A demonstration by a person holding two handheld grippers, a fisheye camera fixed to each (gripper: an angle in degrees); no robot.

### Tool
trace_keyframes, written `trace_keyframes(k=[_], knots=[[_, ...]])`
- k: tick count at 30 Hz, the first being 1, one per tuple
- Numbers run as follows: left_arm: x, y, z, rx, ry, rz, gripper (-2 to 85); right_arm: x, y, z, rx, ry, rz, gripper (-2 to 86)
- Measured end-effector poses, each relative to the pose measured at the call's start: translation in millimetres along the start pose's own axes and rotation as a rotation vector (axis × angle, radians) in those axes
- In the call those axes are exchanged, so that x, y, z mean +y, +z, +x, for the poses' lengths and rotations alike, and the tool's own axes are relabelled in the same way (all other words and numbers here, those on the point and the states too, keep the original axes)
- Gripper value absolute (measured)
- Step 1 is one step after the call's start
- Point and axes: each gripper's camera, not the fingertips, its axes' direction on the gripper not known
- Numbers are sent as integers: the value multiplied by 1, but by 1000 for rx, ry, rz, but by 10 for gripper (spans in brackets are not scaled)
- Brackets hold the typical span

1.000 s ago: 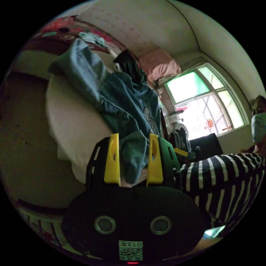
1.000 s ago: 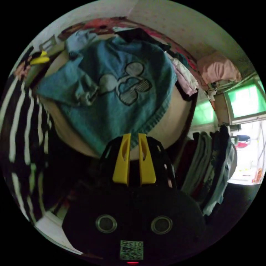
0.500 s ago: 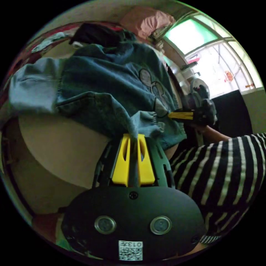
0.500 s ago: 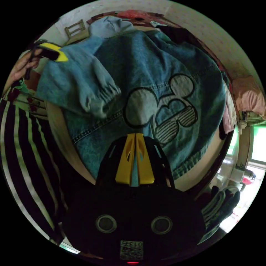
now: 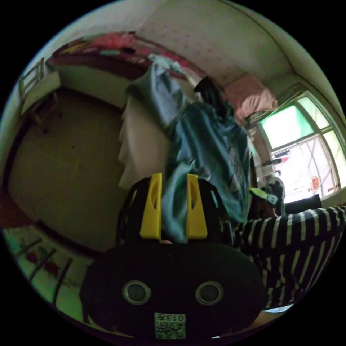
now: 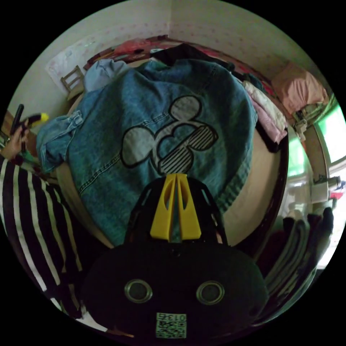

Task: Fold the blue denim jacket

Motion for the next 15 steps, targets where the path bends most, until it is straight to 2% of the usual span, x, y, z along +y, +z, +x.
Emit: trace_keyframes(k=[3,4,6,11,13,15], knots=[[-47,-28,39,90,85,209,101,-26,7,4,63,-58,-36,3],[-54,-32,47,85,108,222,97,-33,7,8,45,-63,-25,3],[-82,-19,71,-15,163,103,104,-38,9,16,21,-45,-3,3],[-110,56,90,-86,128,-105,113,-34,34,31,60,-88,-71,3],[-118,79,97,-136,139,-200,94,-31,41,42,77,-61,-131,3],[-123,103,108,-233,182,-332,43,-27,40,56,42,-17,-97,3]])
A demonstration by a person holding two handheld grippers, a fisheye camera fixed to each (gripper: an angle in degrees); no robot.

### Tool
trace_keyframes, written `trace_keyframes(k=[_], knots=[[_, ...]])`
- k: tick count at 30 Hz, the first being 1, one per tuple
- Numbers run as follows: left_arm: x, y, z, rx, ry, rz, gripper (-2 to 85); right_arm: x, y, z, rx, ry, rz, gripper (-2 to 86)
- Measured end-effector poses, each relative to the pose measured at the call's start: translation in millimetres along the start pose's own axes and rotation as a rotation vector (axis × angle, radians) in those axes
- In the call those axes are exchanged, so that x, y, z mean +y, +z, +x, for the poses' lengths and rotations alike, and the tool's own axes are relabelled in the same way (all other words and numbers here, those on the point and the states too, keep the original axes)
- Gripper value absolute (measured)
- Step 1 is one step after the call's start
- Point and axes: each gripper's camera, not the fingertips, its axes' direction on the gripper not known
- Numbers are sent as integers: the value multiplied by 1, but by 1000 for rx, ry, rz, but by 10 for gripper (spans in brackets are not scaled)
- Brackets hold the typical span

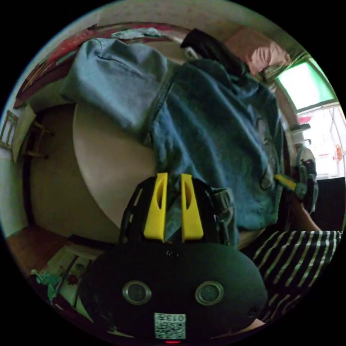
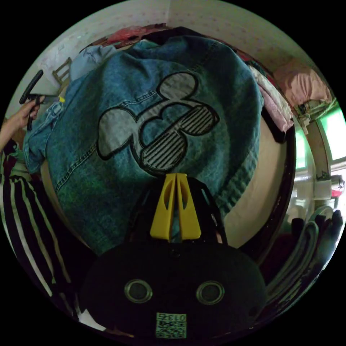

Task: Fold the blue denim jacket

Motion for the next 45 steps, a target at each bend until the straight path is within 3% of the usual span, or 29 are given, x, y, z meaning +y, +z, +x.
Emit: trace_keyframes(k=[4,6,8,12,16,23,26,29,31,35,37,40,42,45], knots=[[-6,-19,0,35,-1,-9,15,3,-3,32,-26,110,-82,7],[-2,-47,-13,169,-25,66,14,5,-10,48,-50,165,-109,13],[-4,-80,-21,157,-41,147,20,1,-34,73,-30,203,-4,33],[-81,-152,2,103,201,337,72,-44,-66,127,99,230,183,70],[-195,-159,55,118,467,307,120,-135,-81,198,-18,192,295,123],[-354,-119,165,123,747,15,156,-265,-74,210,71,-339,87,143],[-377,-96,189,121,761,-146,136,-287,-42,225,-70,-374,-106,102],[-379,-78,207,5,771,-306,49,-288,-28,233,-101,-348,-159,54],[-373,-87,215,-30,792,-269,37,-279,-36,231,-22,-337,-103,42],[-320,-168,219,-12,833,129,30,-217,-78,205,249,-325,92,31],[-283,-193,213,33,837,239,33,-179,-84,195,264,-283,124,32],[-231,-182,199,86,797,135,46,-125,-61,186,128,-152,63,43],[-202,-160,191,144,778,-52,61,-105,-44,184,9,-106,-19,49],[-199,-202,184,240,712,60,80,-92,-46,191,-85,-110,-44,61]])
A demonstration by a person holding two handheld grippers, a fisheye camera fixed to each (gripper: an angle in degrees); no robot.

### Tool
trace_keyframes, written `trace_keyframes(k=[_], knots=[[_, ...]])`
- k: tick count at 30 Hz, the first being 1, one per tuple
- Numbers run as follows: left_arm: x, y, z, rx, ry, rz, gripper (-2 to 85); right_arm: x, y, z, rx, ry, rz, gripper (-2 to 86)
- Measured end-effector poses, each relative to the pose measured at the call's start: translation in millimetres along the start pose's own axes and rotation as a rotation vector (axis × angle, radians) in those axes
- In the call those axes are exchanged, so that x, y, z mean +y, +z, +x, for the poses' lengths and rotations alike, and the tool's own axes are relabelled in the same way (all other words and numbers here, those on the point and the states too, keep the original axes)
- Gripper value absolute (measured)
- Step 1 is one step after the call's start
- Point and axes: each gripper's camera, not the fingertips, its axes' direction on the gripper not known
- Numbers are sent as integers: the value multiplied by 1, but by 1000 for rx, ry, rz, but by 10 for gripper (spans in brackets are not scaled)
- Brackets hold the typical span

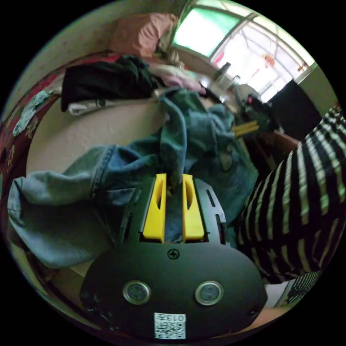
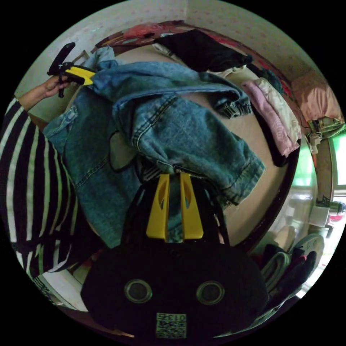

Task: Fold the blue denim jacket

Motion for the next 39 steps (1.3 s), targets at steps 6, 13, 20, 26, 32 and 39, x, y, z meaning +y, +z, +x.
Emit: trace_keyframes(k=[6,13,20,26,32,39], knots=[[-81,-58,-6,-36,64,206,133,-1,-69,80,-54,202,299,75],[-173,34,-12,108,90,-135,139,-71,-28,170,-361,379,332,118],[-193,2,1,32,169,-121,8,-113,15,228,-610,514,292,28],[-201,-136,45,-291,472,337,5,-154,-125,206,-4,49,700,18],[-291,-174,-33,-505,346,274,30,-280,-192,243,236,-2,694,55],[-275,-170,-136,-403,-12,169,60,-268,-164,296,115,120,557,84]])
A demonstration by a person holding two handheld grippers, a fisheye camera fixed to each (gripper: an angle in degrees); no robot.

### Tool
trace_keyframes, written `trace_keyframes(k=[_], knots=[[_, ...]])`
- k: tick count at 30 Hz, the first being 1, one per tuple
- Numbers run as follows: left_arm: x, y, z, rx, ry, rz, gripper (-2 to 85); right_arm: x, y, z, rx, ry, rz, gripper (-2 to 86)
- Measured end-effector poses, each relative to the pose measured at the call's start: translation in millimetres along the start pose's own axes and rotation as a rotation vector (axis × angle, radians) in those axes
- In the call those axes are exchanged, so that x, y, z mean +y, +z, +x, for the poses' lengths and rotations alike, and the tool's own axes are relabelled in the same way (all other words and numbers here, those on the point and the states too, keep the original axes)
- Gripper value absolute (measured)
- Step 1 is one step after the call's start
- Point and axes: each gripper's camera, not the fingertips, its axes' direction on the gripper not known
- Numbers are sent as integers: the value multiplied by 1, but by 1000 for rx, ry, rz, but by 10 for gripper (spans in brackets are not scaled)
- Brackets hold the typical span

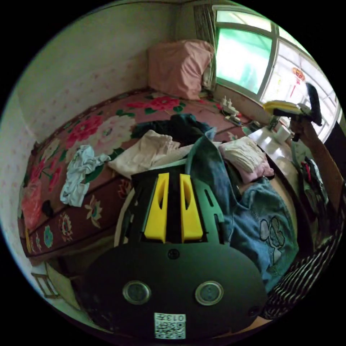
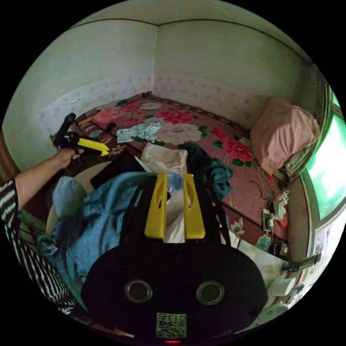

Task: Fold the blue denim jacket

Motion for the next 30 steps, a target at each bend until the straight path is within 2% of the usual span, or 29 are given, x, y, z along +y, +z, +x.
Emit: trace_keyframes(k=[3,5,7,8,11,17,19,22,25,27,30], knots=[[60,-9,-2,82,-4,-3,55,71,-5,4,-3,-21,5,116],[104,-13,5,62,-7,-33,56,137,6,8,-4,39,-100,120],[147,-16,15,-37,-3,-111,68,187,22,13,-3,160,-201,123],[174,-19,20,-141,-15,-157,85,217,36,15,-43,241,-258,125],[230,-30,21,-345,-144,-212,128,260,66,13,-88,396,-339,127],[306,-41,-8,-468,-491,-260,171,244,107,-3,-82,443,-313,129],[324,-40,-21,-443,-606,-261,189,235,118,-6,-106,448,-322,123],[346,-28,-44,-313,-745,-212,229,224,131,-18,-57,422,-368,103],[346,-4,-58,-197,-748,-214,170,213,139,-31,-4,376,-411,73],[333,17,-61,-148,-671,-302,63,206,144,-37,0,361,-445,46],[312,16,-48,-246,-576,-343,51,188,144,-59,121,290,-472,29]])
